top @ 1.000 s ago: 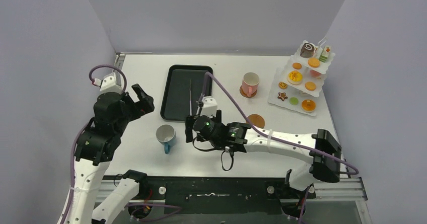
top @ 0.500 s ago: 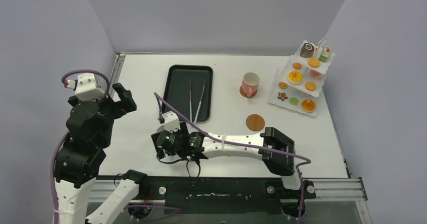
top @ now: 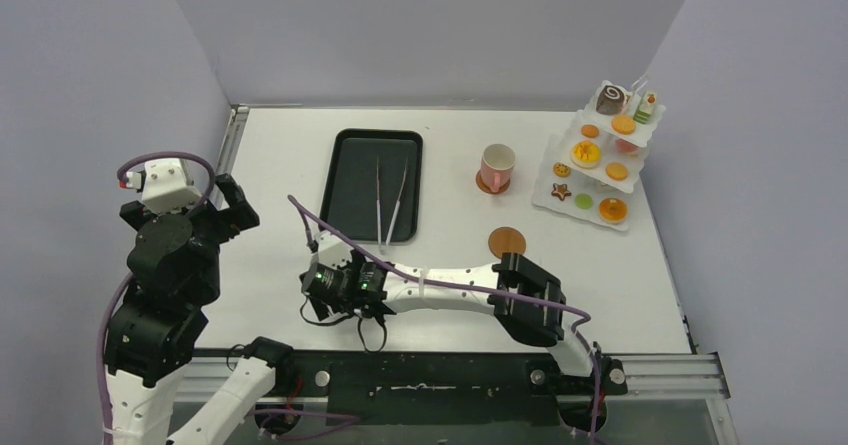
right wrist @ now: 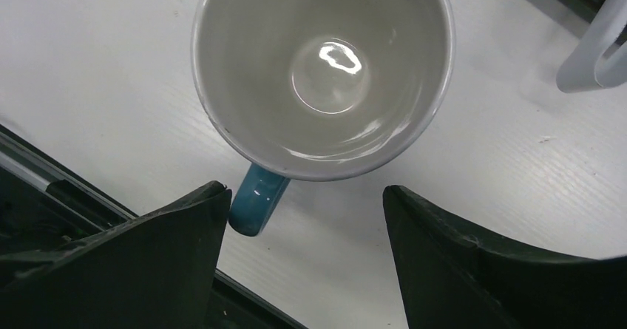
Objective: Serve the afternoon tea
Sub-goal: Pick up the cup at the center of the board.
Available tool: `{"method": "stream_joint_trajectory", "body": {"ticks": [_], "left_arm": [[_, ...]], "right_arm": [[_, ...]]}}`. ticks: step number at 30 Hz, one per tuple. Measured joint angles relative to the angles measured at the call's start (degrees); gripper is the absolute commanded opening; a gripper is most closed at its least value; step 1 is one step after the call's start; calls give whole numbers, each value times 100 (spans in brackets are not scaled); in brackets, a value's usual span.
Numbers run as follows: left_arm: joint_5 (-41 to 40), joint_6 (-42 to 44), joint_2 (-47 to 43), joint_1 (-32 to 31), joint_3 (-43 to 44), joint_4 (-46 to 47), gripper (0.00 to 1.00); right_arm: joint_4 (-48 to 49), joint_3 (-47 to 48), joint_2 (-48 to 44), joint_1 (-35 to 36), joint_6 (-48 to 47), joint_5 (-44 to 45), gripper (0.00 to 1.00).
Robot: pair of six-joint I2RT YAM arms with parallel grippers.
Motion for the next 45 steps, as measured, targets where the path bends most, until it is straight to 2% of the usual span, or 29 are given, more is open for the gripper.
{"method": "stream_joint_trajectory", "body": {"ticks": [11, 24, 34, 37, 45], "left_arm": [[-120, 79, -13, -31, -136, 42, 97], [-55, 61, -15, -31, -308, 118, 97], [57, 15, -15, -31, -442, 264, 97], [66, 15, -15, -31, -505, 330, 97], [107, 15, -13, -31, -680, 372, 97]], "right_arm": [[-295, -24, 0, -109, -81, 210, 55], [-175, -57, 13, -160, -435, 212, 46], [-17, 90, 396, -295, -605, -31, 41], [28, 107, 442, -308, -669, -74, 35], [105, 109, 459, -310, -885, -98, 8]]}}
